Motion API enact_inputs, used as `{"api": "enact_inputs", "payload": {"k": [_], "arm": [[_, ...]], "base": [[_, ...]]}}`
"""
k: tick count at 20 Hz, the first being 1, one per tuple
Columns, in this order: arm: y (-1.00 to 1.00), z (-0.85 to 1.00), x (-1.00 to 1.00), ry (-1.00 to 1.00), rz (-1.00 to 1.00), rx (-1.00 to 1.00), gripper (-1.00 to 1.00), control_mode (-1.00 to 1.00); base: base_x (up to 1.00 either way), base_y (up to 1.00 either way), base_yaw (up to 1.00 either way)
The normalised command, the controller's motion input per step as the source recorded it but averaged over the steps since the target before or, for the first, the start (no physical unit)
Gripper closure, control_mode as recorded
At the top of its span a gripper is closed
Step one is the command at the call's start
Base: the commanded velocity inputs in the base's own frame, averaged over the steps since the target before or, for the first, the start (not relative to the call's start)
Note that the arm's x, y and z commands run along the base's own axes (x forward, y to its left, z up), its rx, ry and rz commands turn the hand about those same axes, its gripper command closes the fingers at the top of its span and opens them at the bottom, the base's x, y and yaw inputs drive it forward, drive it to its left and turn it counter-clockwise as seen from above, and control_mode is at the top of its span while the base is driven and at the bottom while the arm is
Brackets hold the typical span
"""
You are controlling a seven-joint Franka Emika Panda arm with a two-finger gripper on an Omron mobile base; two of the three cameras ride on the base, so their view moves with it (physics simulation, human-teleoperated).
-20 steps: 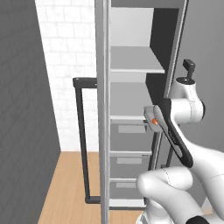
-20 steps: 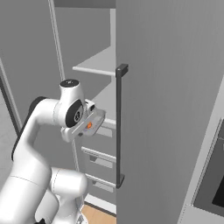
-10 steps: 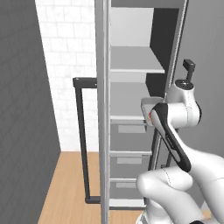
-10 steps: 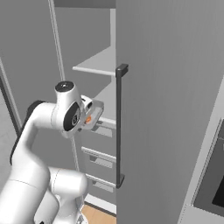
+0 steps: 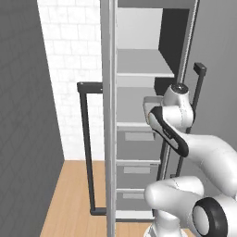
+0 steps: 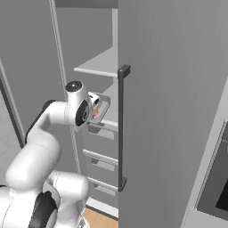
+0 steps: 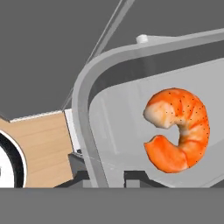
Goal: Take the meat container that has the shrimp and place it on the second highest rack of the freezer. Then take the vegetable container that has the tomato and potato and place it on the highest rack of the freezer.
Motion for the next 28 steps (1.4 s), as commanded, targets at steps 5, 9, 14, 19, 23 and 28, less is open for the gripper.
{"api": "enact_inputs", "payload": {"k": [5,9,14,19,23,28], "arm": [[0.0,-0.22,0.58,0.0,-0.08,0.0,1.0,-1.0],[0.0,-0.33,0.43,0.0,-0.07,0.0,1.0,-1.0],[-0.07,-0.2,0.45,0.0,-0.05,0.0,1.0,-1.0],[-0.13,-0.13,0.52,0.0,0.0,0.0,1.0,-1.0],[-0.16,-0.14,0.45,0.0,0.0,0.0,1.0,-1.0],[-0.12,-0.18,0.45,-0.02,0.0,0.0,1.0,-1.0]], "base": [[0.0,0.0,0.0],[0.0,0.0,0.0],[0.0,0.0,0.0],[0.0,0.0,0.0],[0.0,0.0,0.0],[0.0,0.0,0.0]]}}
